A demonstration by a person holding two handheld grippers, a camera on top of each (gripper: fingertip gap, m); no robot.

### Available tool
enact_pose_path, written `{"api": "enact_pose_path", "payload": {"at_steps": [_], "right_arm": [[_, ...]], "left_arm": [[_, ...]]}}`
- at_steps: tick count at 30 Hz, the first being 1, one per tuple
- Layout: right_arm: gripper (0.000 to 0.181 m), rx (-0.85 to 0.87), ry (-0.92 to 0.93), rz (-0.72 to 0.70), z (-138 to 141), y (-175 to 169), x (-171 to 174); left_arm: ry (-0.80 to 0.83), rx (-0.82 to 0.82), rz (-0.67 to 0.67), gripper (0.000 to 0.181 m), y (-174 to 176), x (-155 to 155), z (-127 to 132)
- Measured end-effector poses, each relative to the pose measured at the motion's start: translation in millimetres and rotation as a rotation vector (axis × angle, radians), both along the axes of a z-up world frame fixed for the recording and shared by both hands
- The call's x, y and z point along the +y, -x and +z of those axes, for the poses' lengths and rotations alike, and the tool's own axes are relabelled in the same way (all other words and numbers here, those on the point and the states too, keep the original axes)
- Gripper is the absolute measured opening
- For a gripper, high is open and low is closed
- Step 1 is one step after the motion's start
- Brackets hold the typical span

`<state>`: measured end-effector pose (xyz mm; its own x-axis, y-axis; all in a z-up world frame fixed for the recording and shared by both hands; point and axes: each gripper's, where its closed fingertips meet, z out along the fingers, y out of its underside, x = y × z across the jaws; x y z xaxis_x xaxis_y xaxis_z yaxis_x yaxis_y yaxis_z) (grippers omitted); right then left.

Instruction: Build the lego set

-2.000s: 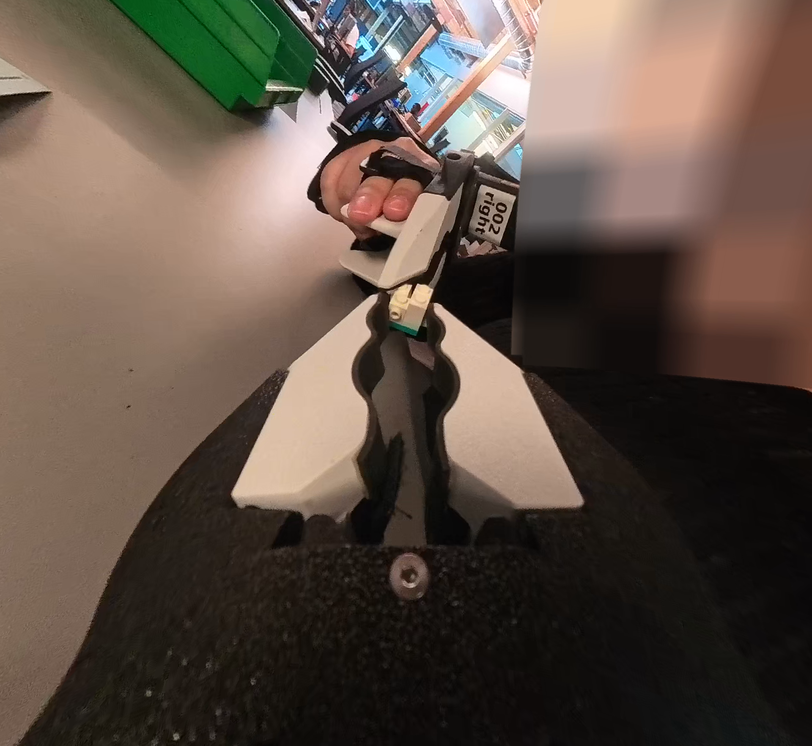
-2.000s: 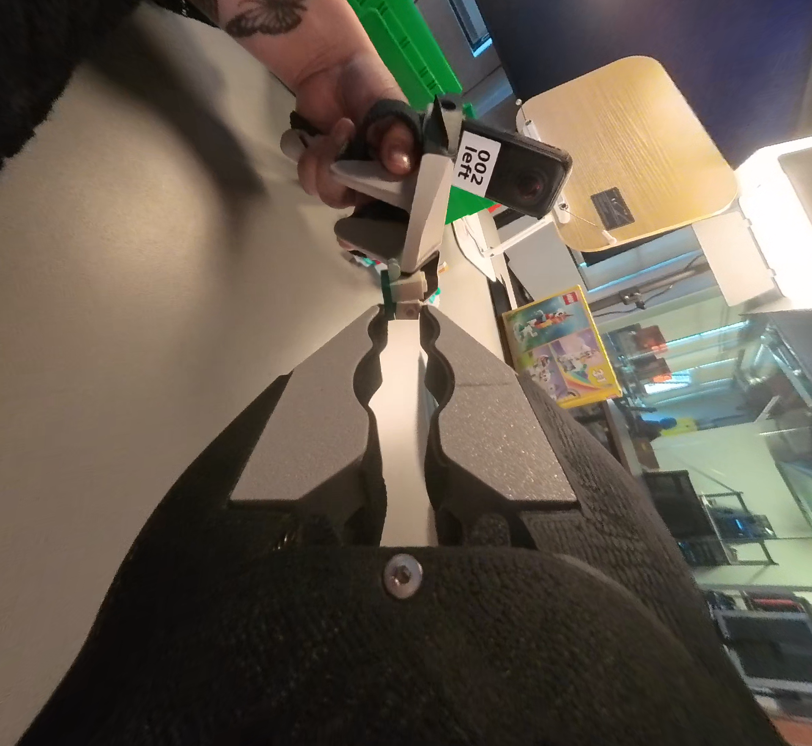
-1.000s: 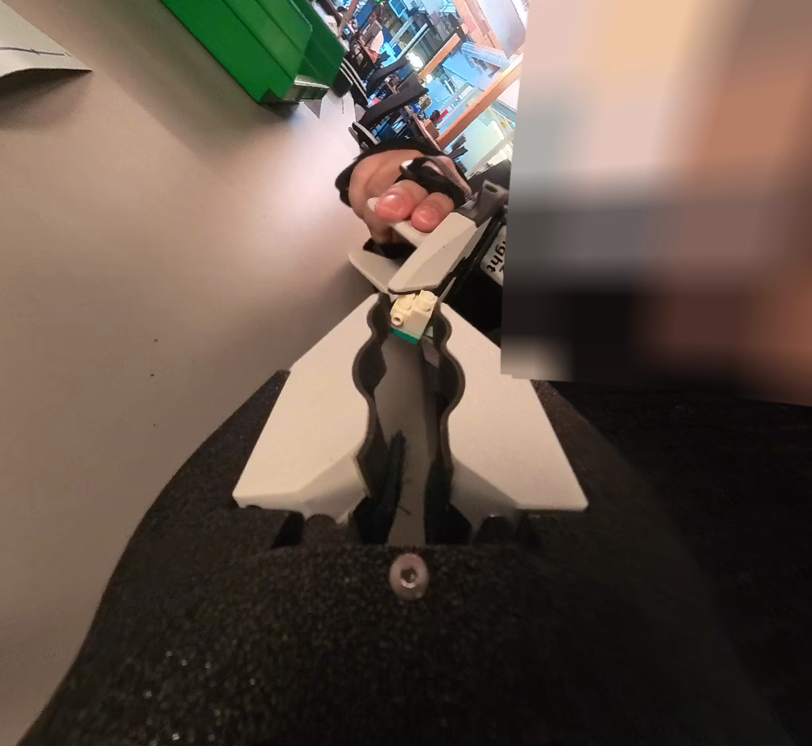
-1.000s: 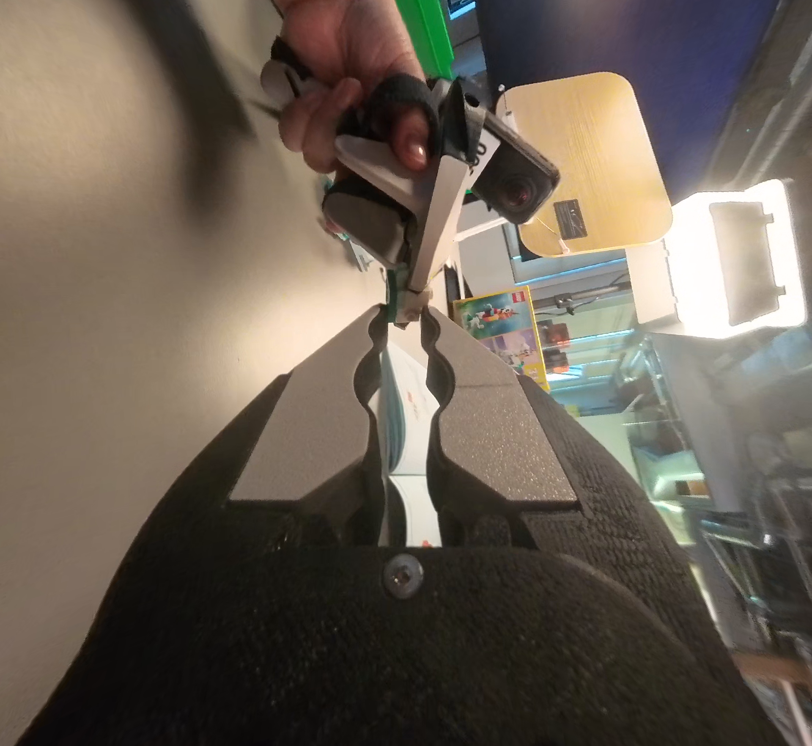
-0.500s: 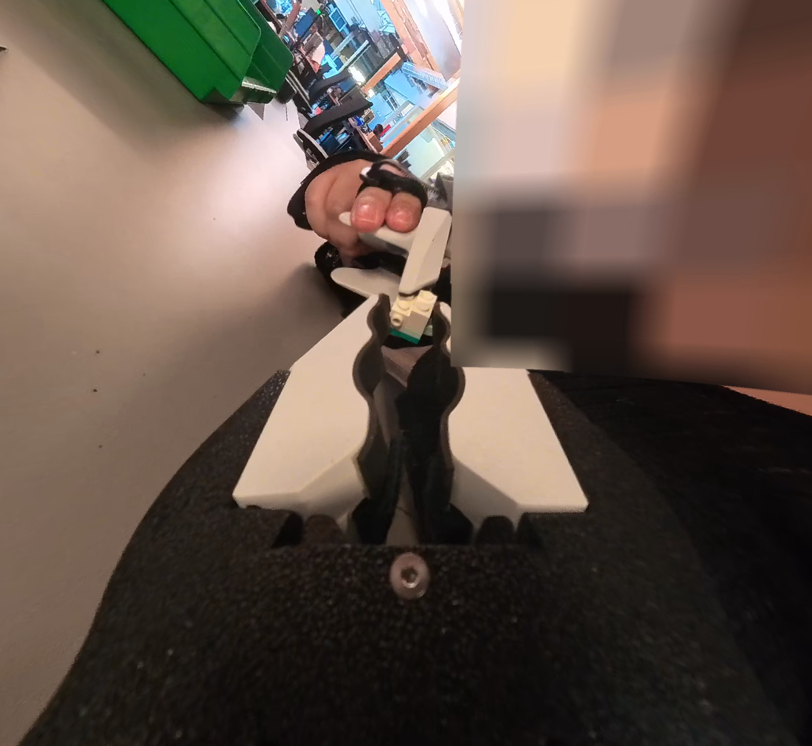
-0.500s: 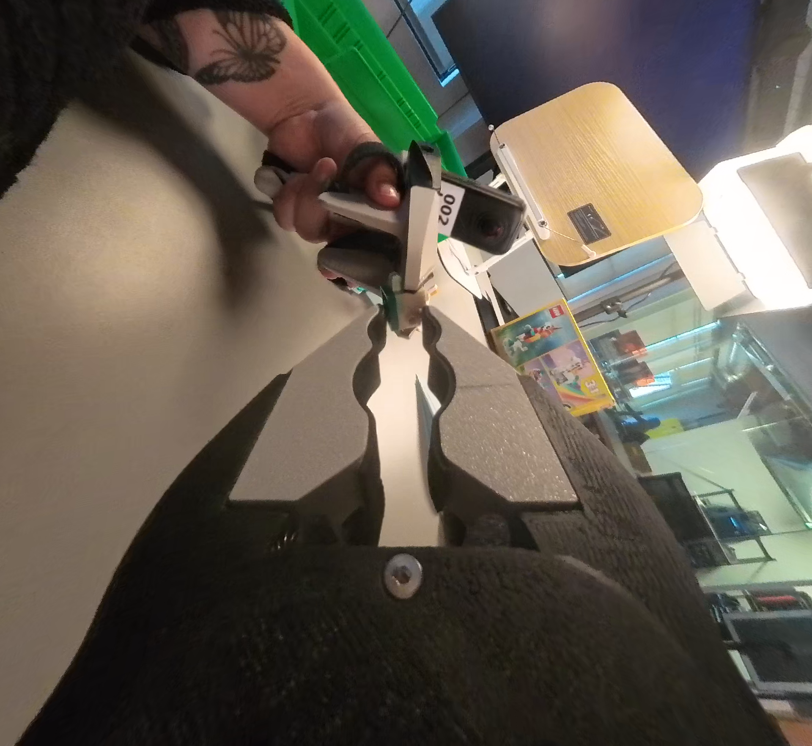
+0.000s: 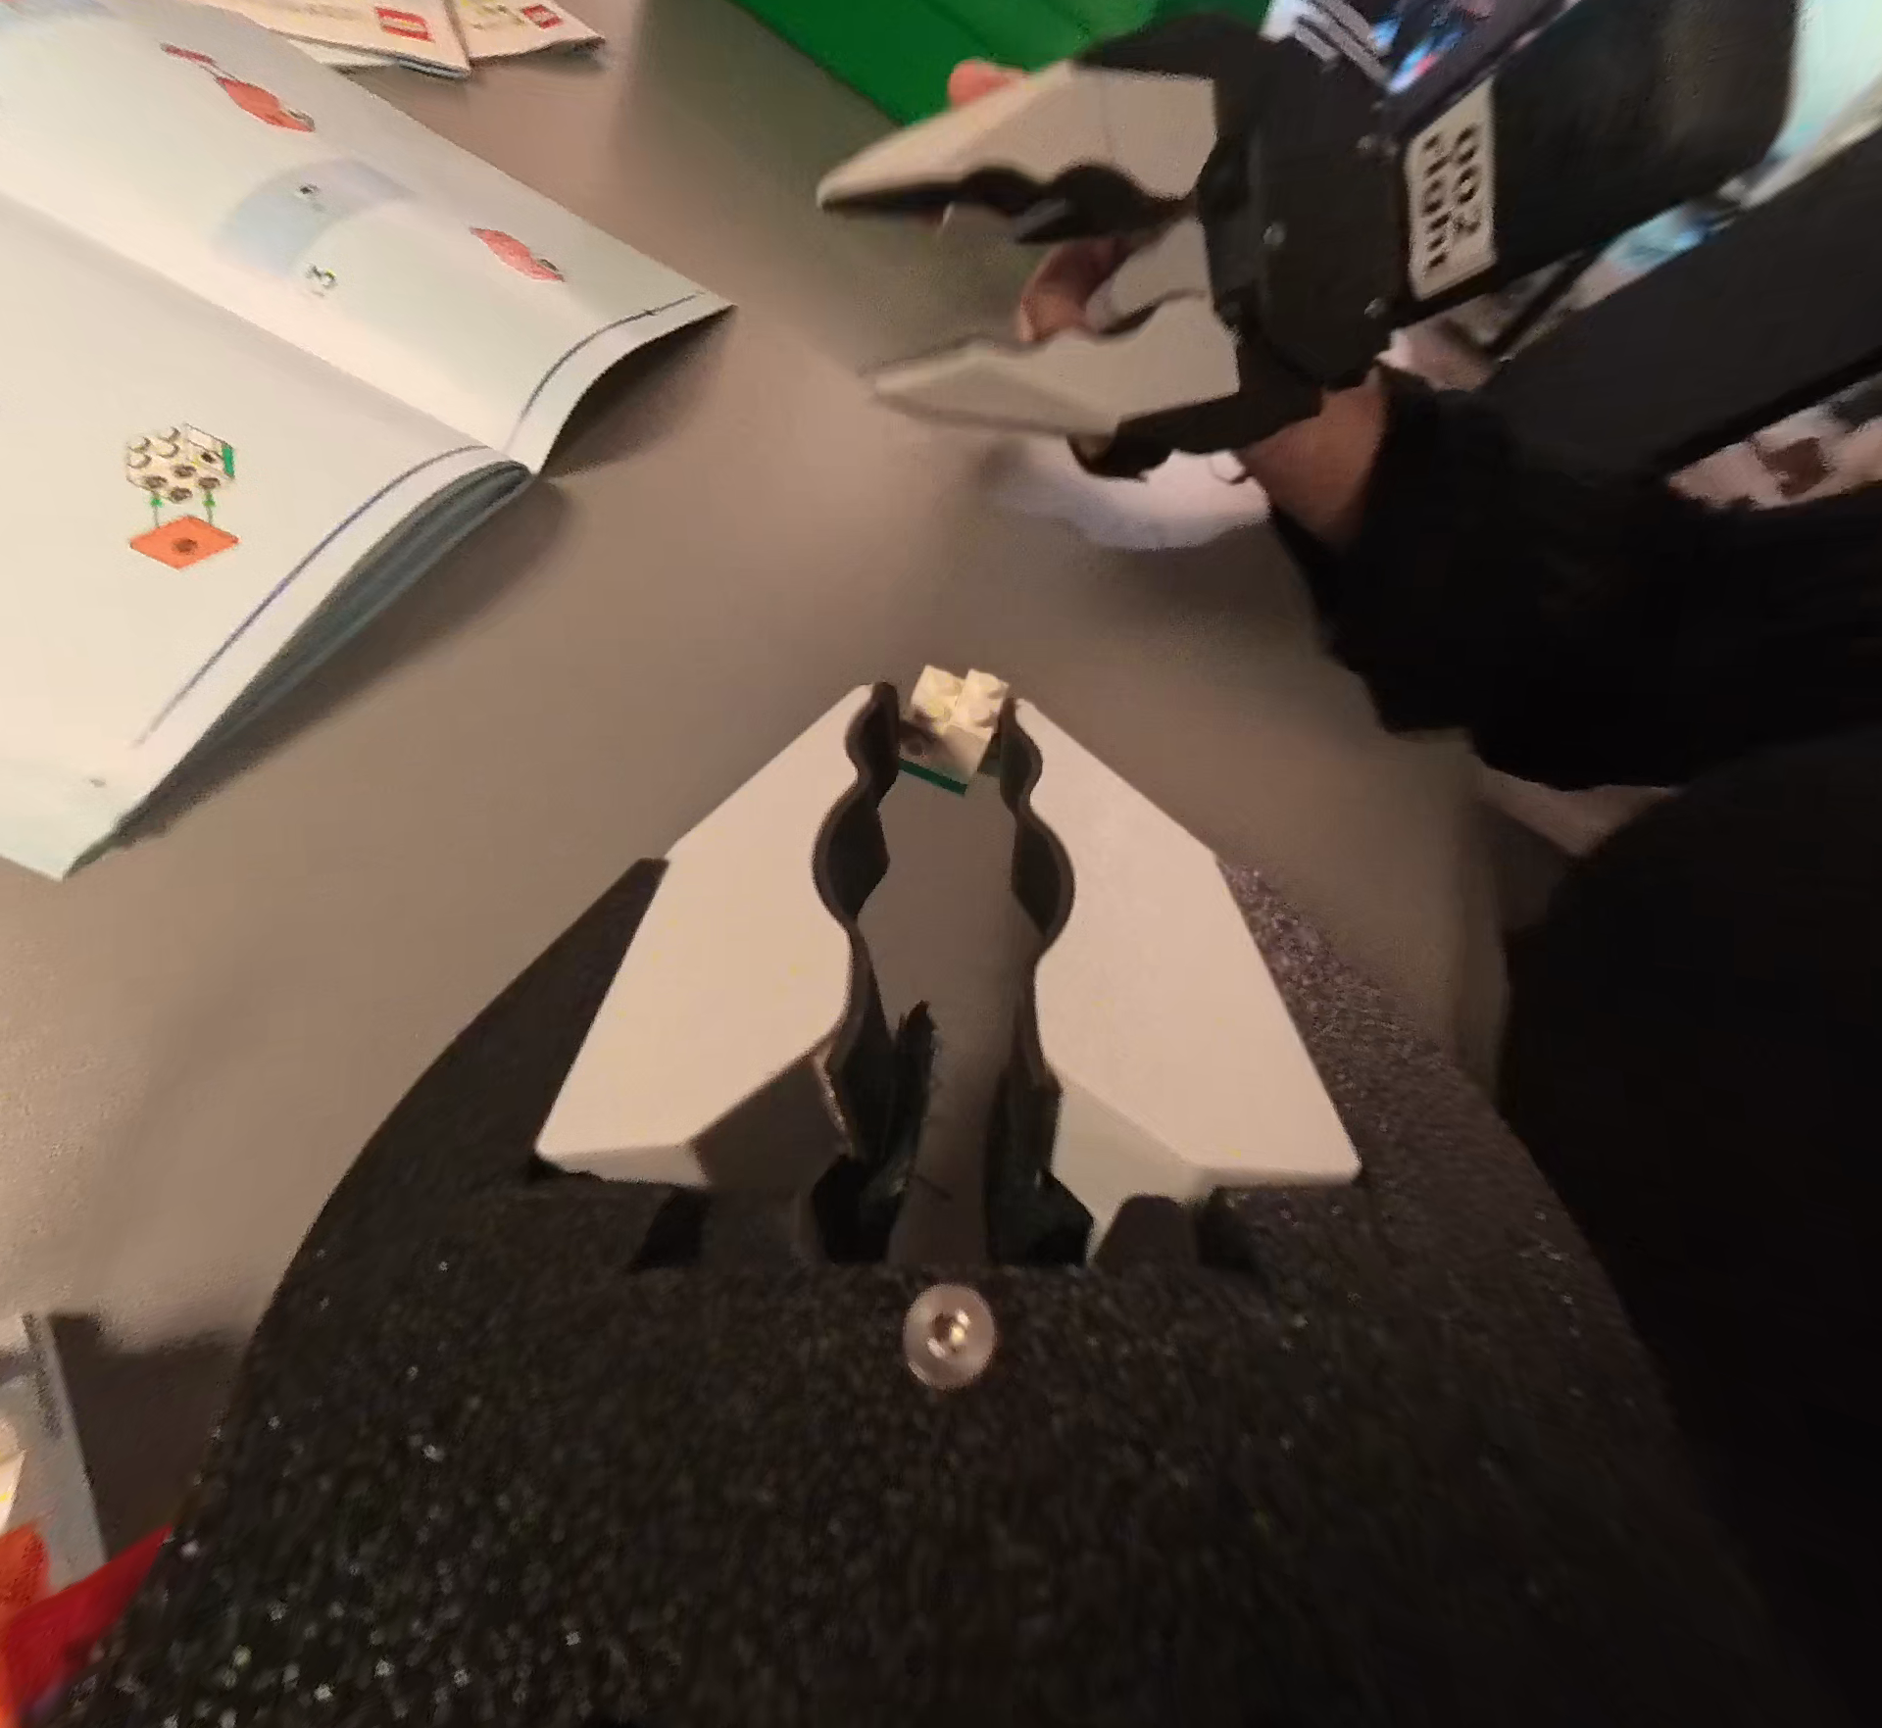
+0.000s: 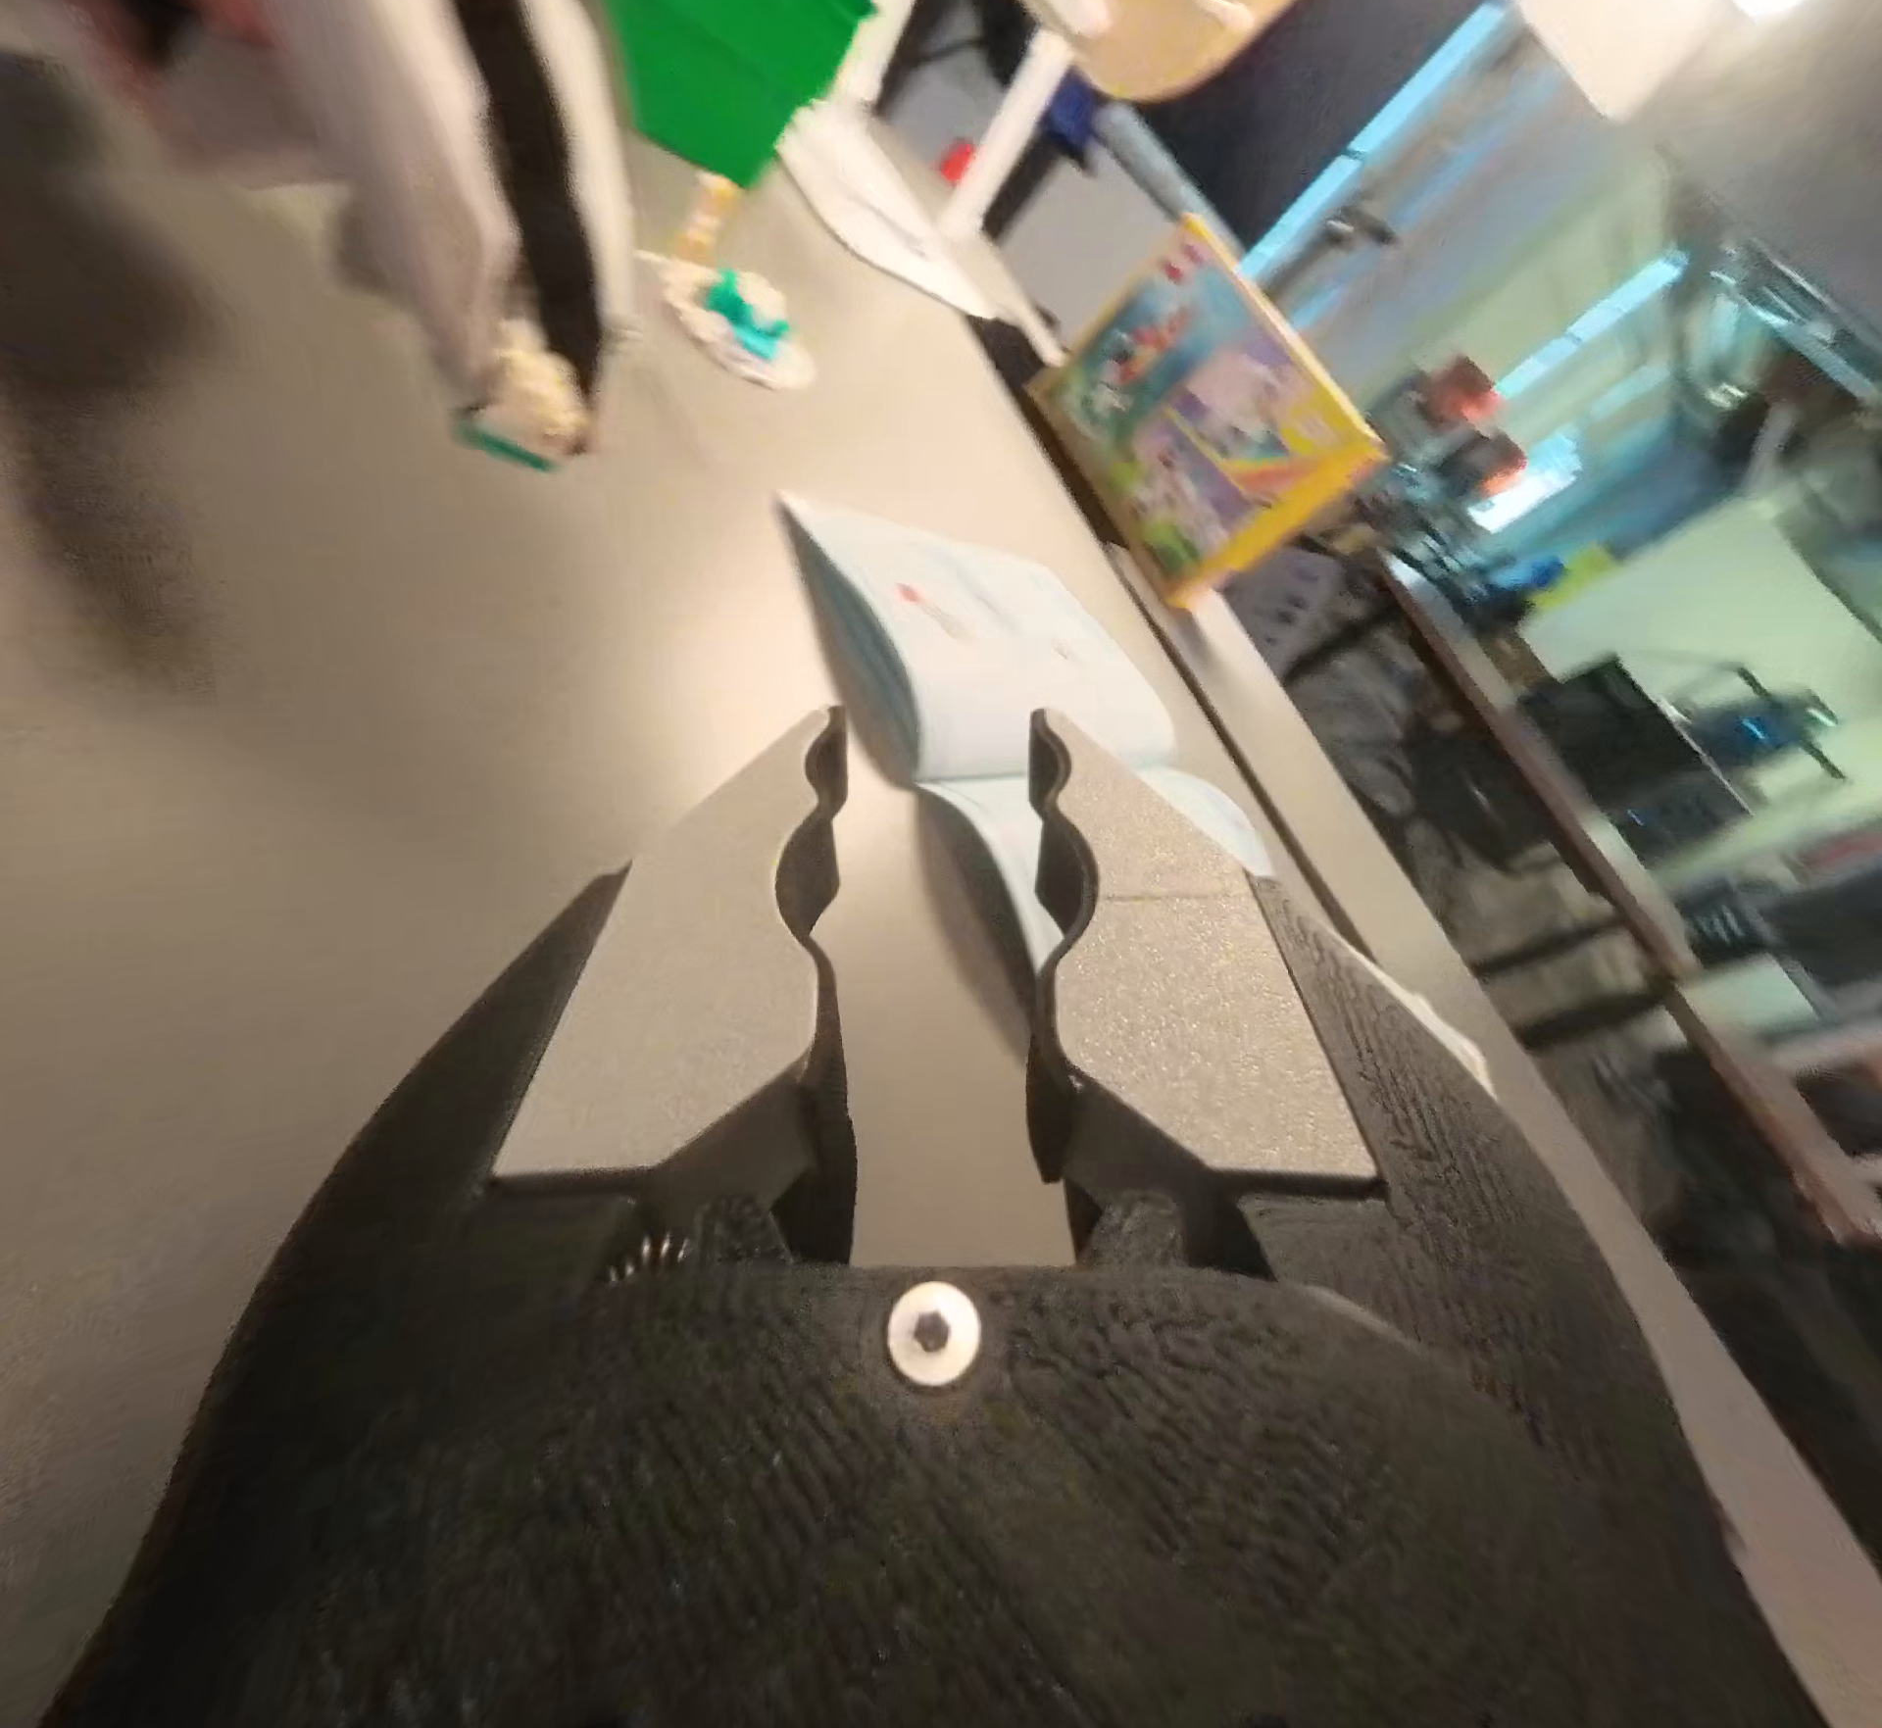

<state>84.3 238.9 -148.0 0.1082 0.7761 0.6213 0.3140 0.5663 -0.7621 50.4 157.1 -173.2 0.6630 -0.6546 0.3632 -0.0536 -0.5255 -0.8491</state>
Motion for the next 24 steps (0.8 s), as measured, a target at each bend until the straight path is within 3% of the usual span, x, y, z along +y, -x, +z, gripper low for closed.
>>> {"api": "enact_pose_path", "payload": {"at_steps": [3, 9, 24], "right_arm": [[0.026, 0.124, 0.014, -0.121, 16, -12, 27], [0.017, 0.348, 0.104, -0.124, 39, -22, 34], [0.017, 0.501, 0.152, -0.192, 54, -36, 49]], "left_arm": [[-0.024, 0.104, 0.036, 0.018, -13, 11, -12], [-0.021, 0.234, -0.037, 0.017, -33, 11, -33], [0.036, 0.312, -0.024, 0.025, -25, 5, -44]]}}
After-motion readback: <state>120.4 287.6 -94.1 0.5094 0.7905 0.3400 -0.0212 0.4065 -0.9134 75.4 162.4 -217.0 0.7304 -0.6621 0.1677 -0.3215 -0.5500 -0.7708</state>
